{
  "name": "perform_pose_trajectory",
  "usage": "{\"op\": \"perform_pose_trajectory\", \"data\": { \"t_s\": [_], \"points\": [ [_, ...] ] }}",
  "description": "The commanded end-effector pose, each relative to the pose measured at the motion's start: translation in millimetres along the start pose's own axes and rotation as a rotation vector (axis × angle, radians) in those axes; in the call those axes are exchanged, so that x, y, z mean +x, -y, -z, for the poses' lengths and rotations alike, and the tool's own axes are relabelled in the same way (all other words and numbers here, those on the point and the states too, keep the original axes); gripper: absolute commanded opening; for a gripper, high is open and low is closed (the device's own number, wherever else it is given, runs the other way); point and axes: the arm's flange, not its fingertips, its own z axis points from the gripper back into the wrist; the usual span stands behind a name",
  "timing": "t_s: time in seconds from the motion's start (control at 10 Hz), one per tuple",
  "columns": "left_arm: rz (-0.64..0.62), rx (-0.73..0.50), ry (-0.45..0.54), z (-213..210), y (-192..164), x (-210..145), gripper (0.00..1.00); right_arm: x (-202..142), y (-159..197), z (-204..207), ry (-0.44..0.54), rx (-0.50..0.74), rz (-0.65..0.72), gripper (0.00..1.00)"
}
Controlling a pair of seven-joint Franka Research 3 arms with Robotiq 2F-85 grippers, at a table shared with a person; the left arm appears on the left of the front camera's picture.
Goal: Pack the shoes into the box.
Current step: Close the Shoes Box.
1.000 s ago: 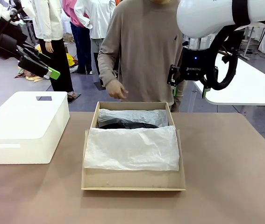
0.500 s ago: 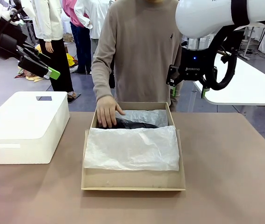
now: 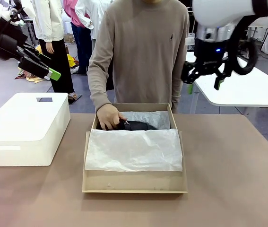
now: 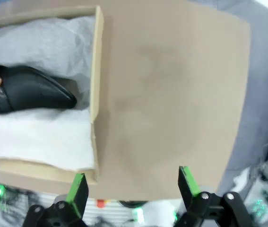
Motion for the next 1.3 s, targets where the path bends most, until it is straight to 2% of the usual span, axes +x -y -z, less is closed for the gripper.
{"op": "perform_pose_trajectory", "data": {
  "t_s": [0.0,0.3,0.5,0.7,0.8,0.9,1.2],
  "points": [
    [0.008,-0.015,0.012,0,-2,-1,1.00,-15,40,0,-0.007,0.018,-0.248,1.00],
    [0.008,-0.015,0.012,0,-2,-1,1.00,-28,78,5,0.058,0.124,-0.654,1.00],
    [0.008,-0.015,0.012,0,-2,-1,1.00,-34,96,11,0.106,0.194,-0.829,1.00],
    [0.008,-0.015,0.012,0,-2,-1,1.00,-40,102,14,0.193,0.243,-0.909,1.00],
    [0.008,-0.015,0.012,0,-2,-1,1.00,-41,101,13,0.193,0.231,-0.881,1.00],
    [0.008,-0.015,0.012,0,-2,-1,1.00,-32,101,8,0.140,0.179,-0.866,1.00],
    [0.008,-0.015,0.012,0,-2,-1,1.00,-32,101,8,0.140,0.179,-0.866,1.00]
  ]
}}
